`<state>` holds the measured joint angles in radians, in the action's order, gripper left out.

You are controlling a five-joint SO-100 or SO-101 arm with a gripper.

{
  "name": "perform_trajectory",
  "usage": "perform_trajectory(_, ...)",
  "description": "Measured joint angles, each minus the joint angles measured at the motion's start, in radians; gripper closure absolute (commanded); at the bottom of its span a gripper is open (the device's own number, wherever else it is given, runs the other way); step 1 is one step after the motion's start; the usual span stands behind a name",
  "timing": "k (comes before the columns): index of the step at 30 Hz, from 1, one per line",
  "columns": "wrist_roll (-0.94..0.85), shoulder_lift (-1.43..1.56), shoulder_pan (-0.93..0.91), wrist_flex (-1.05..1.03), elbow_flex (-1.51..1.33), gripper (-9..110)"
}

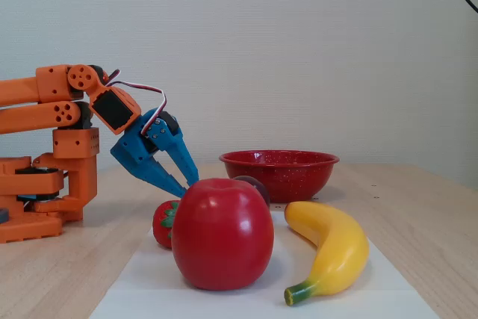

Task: Grasp the banana and put it in the red bowl

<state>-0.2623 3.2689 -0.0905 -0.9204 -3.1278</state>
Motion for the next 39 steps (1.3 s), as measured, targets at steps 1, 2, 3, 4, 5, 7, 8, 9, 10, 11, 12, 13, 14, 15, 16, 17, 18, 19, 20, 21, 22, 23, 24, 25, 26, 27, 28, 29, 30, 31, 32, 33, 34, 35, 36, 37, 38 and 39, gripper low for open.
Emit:
perform_trajectory(1,0.000,0.000,0.000,0.000,0.000,101)
perform_trajectory(2,0.000,-0.002,0.000,0.000,0.005,101)
perform_trajectory(3,0.000,-0.020,0.000,-0.002,0.023,101)
perform_trajectory(4,0.000,-0.048,0.000,-0.002,0.046,101)
perform_trajectory(5,0.000,-0.072,0.000,-0.008,0.067,101)
perform_trajectory(7,0.002,-0.115,0.002,-0.048,0.081,101)
perform_trajectory(8,0.002,-0.140,0.003,-0.074,0.091,101)
perform_trajectory(9,0.002,-0.175,0.003,-0.094,0.112,101)
perform_trajectory(10,0.003,-0.206,0.002,-0.115,0.147,101)
perform_trajectory(11,0.009,-0.230,0.000,-0.133,0.187,101)
perform_trajectory(12,0.009,-0.258,0.000,-0.149,0.229,101)
perform_trajectory(13,0.011,-0.279,0.000,-0.158,0.268,101)
perform_trajectory(14,0.021,-0.311,0.012,-0.166,0.307,101)
perform_trajectory(15,0.034,-0.350,0.035,-0.172,0.345,101)
perform_trajectory(16,0.029,-0.385,0.058,-0.172,0.377,101)
perform_trajectory(17,0.038,-0.423,0.067,-0.176,0.413,101)
perform_trajectory(18,0.046,-0.465,0.067,-0.189,0.445,101)
perform_trajectory(19,0.052,-0.497,0.067,-0.199,0.480,101)
perform_trajectory(20,0.054,-0.531,0.066,-0.207,0.515,101)
perform_trajectory(21,0.063,-0.571,0.066,-0.216,0.551,101)
perform_trajectory(22,0.072,-0.607,0.066,-0.219,0.589,101)
perform_trajectory(23,0.075,-0.646,0.071,-0.229,0.627,101)
perform_trajectory(24,0.083,-0.683,0.089,-0.236,0.666,101)
perform_trajectory(25,0.083,-0.718,0.114,-0.242,0.699,101)
perform_trajectory(26,0.086,-0.752,0.129,-0.247,0.733,101)
perform_trajectory(27,0.098,-0.785,0.133,-0.256,0.767,101)
perform_trajectory(28,0.107,-0.825,0.132,-0.270,0.808,101)
perform_trajectory(29,0.115,-0.859,0.130,-0.285,0.844,101)
perform_trajectory(30,0.117,-0.896,0.129,-0.305,0.885,101)
perform_trajectory(31,0.117,-0.933,0.129,-0.325,0.930,101)
perform_trajectory(32,0.120,-0.969,0.137,-0.347,0.976,101)
perform_trajectory(33,0.123,-1.005,0.146,-0.368,1.022,101)
perform_trajectory(34,0.118,-1.040,0.153,-0.388,1.069,101)
perform_trajectory(35,0.115,-1.075,0.155,-0.403,1.115,101)
perform_trajectory(36,0.115,-1.108,0.153,-0.420,1.158,101)
perform_trajectory(37,0.117,-1.141,0.150,-0.440,1.201,101)
perform_trajectory(38,0.129,-1.180,0.152,-0.462,1.247,101)
perform_trajectory(39,0.140,-1.223,0.160,-0.486,1.298,101)
